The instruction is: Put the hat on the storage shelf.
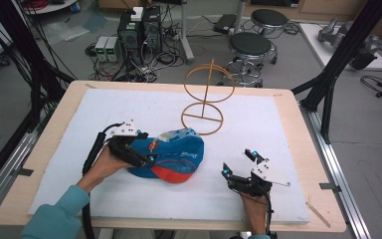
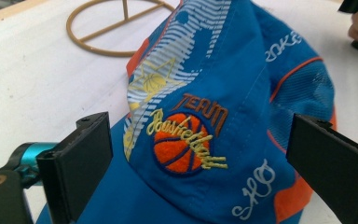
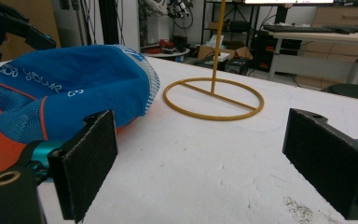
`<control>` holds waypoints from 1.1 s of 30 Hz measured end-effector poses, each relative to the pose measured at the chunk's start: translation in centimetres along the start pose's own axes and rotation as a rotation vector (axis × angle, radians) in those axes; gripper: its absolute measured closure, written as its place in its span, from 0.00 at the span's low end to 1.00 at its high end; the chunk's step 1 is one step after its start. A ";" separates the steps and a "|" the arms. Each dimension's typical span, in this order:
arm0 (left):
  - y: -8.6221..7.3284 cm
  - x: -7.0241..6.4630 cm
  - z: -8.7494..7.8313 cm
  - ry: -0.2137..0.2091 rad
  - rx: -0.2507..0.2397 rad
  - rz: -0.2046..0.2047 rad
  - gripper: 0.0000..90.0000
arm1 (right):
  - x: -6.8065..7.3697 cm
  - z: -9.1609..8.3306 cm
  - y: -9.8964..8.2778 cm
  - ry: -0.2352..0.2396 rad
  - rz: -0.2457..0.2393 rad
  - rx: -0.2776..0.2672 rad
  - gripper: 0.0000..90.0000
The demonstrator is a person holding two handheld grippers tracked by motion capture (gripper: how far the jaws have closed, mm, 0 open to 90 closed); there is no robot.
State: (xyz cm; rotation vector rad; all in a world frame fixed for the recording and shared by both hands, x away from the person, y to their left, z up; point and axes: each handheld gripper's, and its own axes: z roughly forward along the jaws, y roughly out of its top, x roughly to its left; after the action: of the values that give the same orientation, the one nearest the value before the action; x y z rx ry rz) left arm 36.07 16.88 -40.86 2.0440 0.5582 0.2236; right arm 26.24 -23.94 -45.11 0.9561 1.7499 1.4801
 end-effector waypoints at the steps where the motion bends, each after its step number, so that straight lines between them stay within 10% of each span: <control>1: 0.0 -0.1 0.2 0.004 0.002 -0.002 0.12 | 0.0 0.0 0.0 0.000 -0.001 0.000 0.10; 12: -0.7 0.3 1.4 0.007 0.057 -0.028 0.26 | 0.0 0.0 0.0 0.000 0.004 0.001 0.10; 24: -0.8 0.1 1.4 0.079 0.077 0.053 0.57 | 0.0 0.0 0.0 0.000 -0.001 -0.001 0.10; 33: -1.6 0.2 0.9 0.086 0.000 -0.005 0.87 | 0.0 0.0 0.0 0.001 0.006 -0.002 0.10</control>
State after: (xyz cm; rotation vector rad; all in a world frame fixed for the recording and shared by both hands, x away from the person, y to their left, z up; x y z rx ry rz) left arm 36.15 16.97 -42.70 2.0405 0.6158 0.3101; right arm 26.26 -23.98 -45.11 0.9606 1.7467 1.4860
